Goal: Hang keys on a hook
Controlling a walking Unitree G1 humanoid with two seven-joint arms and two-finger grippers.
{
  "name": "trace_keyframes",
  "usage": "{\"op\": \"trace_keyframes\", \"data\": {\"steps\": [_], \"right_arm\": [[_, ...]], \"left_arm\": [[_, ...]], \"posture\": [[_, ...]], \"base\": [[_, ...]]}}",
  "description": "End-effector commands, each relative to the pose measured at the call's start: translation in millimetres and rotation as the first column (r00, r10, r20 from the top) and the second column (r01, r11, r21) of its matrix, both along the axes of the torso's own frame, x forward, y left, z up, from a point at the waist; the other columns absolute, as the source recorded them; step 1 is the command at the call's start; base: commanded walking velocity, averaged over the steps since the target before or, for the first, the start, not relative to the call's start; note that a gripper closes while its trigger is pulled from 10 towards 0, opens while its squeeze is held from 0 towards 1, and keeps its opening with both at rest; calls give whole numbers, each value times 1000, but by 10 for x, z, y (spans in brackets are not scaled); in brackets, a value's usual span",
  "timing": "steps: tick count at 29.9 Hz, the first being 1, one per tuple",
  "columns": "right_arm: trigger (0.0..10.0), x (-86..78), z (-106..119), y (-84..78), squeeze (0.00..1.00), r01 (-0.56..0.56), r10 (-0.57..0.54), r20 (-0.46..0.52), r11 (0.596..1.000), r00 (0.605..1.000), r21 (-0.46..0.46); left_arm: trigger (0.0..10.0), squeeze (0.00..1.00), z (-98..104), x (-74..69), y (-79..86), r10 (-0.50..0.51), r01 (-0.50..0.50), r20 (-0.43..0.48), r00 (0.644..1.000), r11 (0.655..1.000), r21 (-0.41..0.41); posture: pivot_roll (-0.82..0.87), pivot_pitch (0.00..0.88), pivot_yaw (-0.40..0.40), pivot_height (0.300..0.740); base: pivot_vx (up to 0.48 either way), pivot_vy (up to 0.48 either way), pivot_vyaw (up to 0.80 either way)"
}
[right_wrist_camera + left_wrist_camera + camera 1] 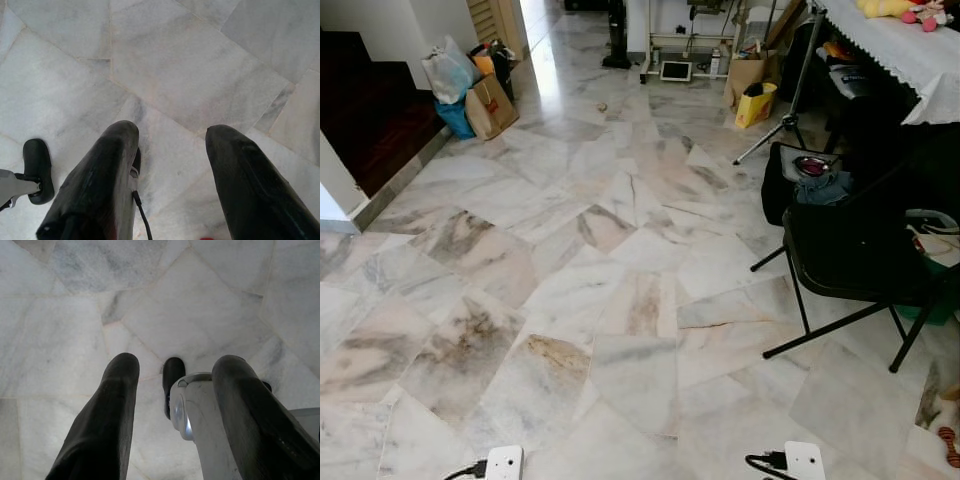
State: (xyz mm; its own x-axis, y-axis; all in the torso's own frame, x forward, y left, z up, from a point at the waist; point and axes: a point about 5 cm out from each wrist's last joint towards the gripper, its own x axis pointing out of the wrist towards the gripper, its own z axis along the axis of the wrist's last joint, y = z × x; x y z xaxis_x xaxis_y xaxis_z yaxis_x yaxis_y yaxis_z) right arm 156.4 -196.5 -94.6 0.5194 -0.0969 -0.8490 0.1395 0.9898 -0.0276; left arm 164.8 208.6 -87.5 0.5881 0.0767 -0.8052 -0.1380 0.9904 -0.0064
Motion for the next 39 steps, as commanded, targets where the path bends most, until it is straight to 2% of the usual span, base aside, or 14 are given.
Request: {"op": "trace_keyframes", "data": {"steps": [1, 9, 12, 30, 35, 39], "right_arm": [[10000, 210, 83, 51, 0, 75, -84, 63, 987, 995, 140], [10000, 214, 85, 49, 0, 76, -86, 66, 988, 994, 135], [10000, 157, 81, -66, 0, 91, -102, 72, 987, 992, 135], [10000, 199, 106, -85, 0, 121, -137, 99, 980, 986, 155], [10000, 195, 101, -89, 0, 122, -135, 81, 981, 988, 151], [10000, 196, 100, -100, 0, 110, -121, 67, 984, 990, 140]], "left_arm": [[10000, 0, 46, 125, 51, -77, 79, -60, 995, 996, 45], [10000, 0, 45, 124, 49, -76, 79, -61, 995, 996, 42], [10000, 0, 53, 159, -9, -57, 57, -33, 998, 998, 12], [10000, 0, 65, 198, -51, -65, 66, -19, 998, 998, 10], [10000, 0, 57, 186, -63, -61, 62, -23, 998, 998, 5], [10000, 0, 51, 175, -68, -66, 66, -29, 997, 998, 7]], "posture": [[79, 22, 0, 740], [80, 22, 1, 740], [86, 0, -10, 740], [89, 0, -23, 740], [90, 2, -27, 740], [90, 6, -29, 740]], "base": [[0, 0, 0], [0, 0, 0], [0, 0, 0], [0, 0, 0], [0, 0, 0], [0, 0, -800]]}}
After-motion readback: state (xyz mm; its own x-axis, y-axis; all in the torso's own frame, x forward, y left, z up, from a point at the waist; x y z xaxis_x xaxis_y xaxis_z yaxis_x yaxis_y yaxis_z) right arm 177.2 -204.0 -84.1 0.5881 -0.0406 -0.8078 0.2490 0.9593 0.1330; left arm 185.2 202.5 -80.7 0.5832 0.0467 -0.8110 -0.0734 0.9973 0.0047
